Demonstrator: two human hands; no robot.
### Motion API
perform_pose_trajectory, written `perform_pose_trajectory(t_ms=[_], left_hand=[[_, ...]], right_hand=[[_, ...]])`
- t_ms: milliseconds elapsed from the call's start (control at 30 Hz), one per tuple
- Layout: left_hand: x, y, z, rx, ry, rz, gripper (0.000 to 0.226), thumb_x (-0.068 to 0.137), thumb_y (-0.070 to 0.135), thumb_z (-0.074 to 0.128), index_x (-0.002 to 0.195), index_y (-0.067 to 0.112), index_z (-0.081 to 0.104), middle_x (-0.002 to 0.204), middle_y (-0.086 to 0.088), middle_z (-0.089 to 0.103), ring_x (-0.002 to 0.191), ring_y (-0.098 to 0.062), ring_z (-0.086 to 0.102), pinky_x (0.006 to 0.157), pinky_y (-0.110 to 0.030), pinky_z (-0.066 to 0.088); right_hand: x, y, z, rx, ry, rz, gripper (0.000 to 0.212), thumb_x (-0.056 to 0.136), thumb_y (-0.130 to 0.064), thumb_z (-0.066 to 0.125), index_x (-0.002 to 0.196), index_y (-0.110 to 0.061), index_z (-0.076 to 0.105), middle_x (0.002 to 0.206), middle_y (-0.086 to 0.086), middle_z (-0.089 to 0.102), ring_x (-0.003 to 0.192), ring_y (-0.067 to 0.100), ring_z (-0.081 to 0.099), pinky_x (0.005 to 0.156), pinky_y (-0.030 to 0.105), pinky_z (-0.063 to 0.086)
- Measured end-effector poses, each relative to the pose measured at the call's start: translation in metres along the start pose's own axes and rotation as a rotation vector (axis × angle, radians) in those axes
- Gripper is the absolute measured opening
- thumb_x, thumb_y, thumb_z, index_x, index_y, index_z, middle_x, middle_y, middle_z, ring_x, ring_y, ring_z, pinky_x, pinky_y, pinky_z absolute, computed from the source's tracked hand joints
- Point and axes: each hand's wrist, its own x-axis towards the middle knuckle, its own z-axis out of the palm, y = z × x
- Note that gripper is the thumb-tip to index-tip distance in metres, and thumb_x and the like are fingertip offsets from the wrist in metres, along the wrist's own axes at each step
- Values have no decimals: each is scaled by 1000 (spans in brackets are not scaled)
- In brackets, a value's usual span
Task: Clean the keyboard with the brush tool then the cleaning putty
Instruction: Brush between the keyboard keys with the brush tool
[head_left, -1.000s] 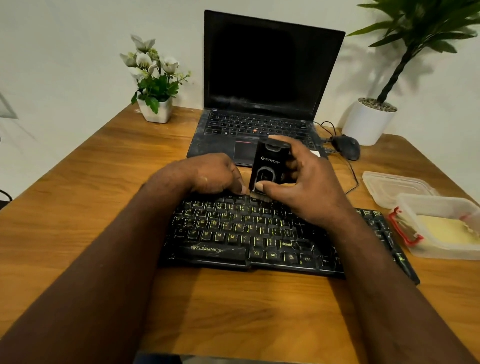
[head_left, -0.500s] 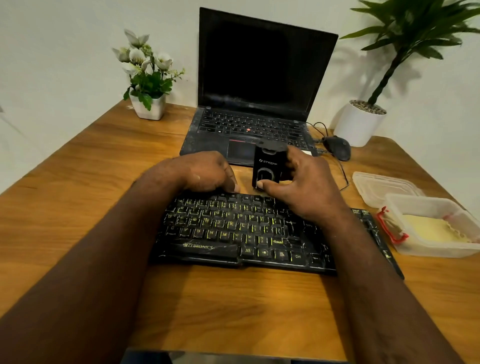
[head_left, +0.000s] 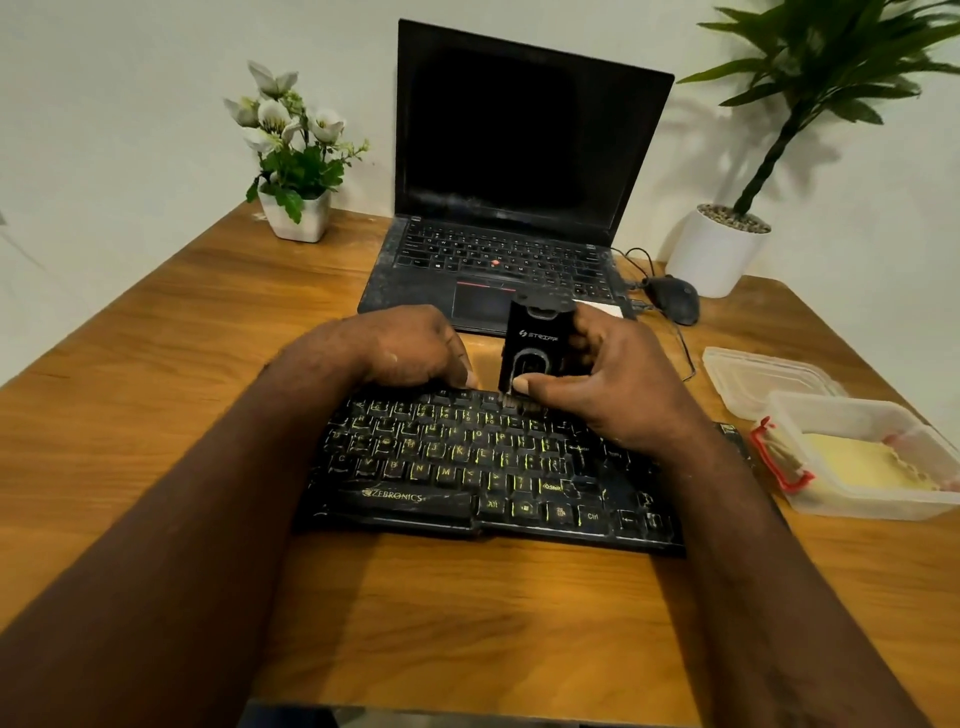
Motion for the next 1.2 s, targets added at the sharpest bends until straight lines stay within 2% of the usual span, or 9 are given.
perform_pose_trajectory(t_ms=[133,233,400,467,567,733,867,1033,1200], left_hand=[[-1,1,0,11,8,-11,16,97,24,71,88,11,75,65,4,70,52,-8,56,54,-24,45],[-3,2,1,29,23,7,20,97,21,70,79,16,75,59,6,66,51,-10,52,54,-26,43],[-3,4,1,49,37,5,16,97,23,71,84,16,76,57,14,66,48,-1,55,61,-27,42],[-4,4,1,50,30,2,17,96,23,71,82,16,76,58,12,67,53,-7,55,62,-27,43],[-3,4,1,107,64,23,35,98,16,68,63,22,65,46,17,58,40,2,49,57,-26,37],[-3,4,0,61,32,7,13,98,18,69,87,16,77,57,14,66,43,3,54,57,-25,39],[-2,3,1,109,46,11,46,97,16,69,52,28,70,50,12,59,44,-7,48,54,-24,38],[-3,3,-1,57,30,5,14,97,18,70,85,16,78,66,10,71,54,-4,58,62,-28,47],[-3,3,-1,133,68,-16,30,100,12,62,71,19,66,53,12,60,47,-5,49,53,-25,39]], right_hand=[[3,-1,2,-73,101,-30,69,78,-28,89,140,-26,57,129,-8,69,115,6,65,100,35,57],[-2,-4,7,52,-3,-82,65,78,-22,88,136,-27,59,121,-10,71,110,3,68,94,33,60],[5,-9,17,-226,117,-140,67,79,-27,87,140,-25,58,126,-8,70,116,8,65,101,32,55],[4,-7,15,-120,124,-156,67,79,-27,88,139,-26,59,125,-11,70,116,4,65,100,29,55],[1,-7,17,-34,12,-184,66,79,-24,88,138,-23,60,124,-13,70,115,-2,64,98,23,54],[6,-7,15,-162,114,-151,65,79,-26,87,138,-24,59,126,-10,70,113,2,64,90,13,50],[1,-7,17,-28,8,-198,66,78,-24,89,138,-24,60,122,-13,71,114,0,65,97,27,57],[7,-7,18,-188,111,-176,66,79,-29,87,138,-22,59,125,-9,70,113,5,65,94,18,52],[3,-10,26,-87,3,-225,66,78,-26,88,138,-22,60,121,-15,70,108,-6,64,88,6,48]])
